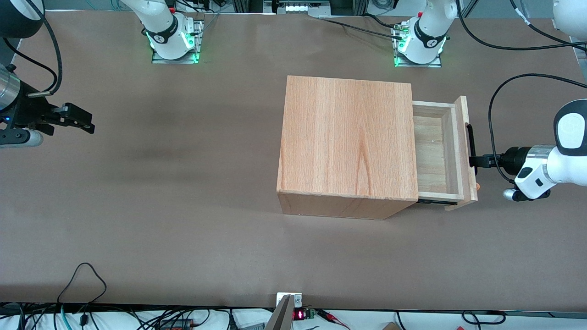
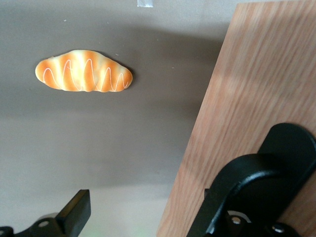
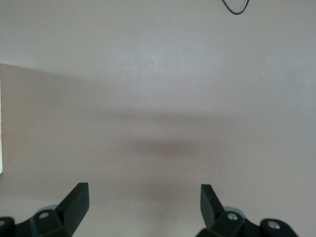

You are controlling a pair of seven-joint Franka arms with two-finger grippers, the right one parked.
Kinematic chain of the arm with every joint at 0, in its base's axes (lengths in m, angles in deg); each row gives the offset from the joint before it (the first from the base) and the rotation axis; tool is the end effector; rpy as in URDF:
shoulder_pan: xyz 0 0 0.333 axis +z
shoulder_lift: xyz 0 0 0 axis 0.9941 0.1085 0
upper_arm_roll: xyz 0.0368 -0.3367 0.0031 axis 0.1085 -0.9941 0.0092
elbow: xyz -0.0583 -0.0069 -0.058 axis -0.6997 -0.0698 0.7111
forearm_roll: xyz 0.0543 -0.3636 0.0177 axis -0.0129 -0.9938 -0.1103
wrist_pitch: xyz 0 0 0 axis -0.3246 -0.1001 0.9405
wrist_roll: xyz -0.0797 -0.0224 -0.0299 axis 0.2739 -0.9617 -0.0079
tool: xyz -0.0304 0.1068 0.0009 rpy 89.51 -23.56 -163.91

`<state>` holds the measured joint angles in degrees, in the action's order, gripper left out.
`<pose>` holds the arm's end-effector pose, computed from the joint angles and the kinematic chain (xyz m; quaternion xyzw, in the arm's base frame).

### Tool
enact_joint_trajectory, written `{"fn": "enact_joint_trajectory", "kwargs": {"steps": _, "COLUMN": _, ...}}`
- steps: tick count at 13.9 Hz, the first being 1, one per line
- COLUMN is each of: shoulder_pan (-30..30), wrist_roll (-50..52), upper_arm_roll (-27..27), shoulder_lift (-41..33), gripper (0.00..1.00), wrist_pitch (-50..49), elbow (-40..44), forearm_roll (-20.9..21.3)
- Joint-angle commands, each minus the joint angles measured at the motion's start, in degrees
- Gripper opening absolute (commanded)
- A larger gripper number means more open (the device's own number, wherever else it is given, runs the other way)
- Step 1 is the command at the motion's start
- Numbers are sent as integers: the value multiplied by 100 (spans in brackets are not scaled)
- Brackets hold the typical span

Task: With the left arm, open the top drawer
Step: 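Pull the handle with the left gripper, sliding the drawer out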

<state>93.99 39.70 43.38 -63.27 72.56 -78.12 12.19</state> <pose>0.6182 0.0673 0.3953 0.9691 0.0630 -0.1920 0.1415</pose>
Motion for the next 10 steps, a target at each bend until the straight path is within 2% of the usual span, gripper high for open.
{"fn": "enact_joint_trajectory", "kwargs": {"steps": 1, "shoulder_pan": -64, "wrist_roll": 275, "upper_arm_roll": 36, "shoulder_lift": 262, "gripper": 100, "wrist_pitch": 237, "elbow": 344, "forearm_roll": 422}}
{"fn": "enact_joint_trajectory", "kwargs": {"steps": 10, "shoulder_pan": 199, "wrist_roll": 275, "upper_arm_roll": 36, "shoulder_lift": 262, "gripper": 100, "wrist_pitch": 229, "elbow": 344, "forearm_roll": 431}}
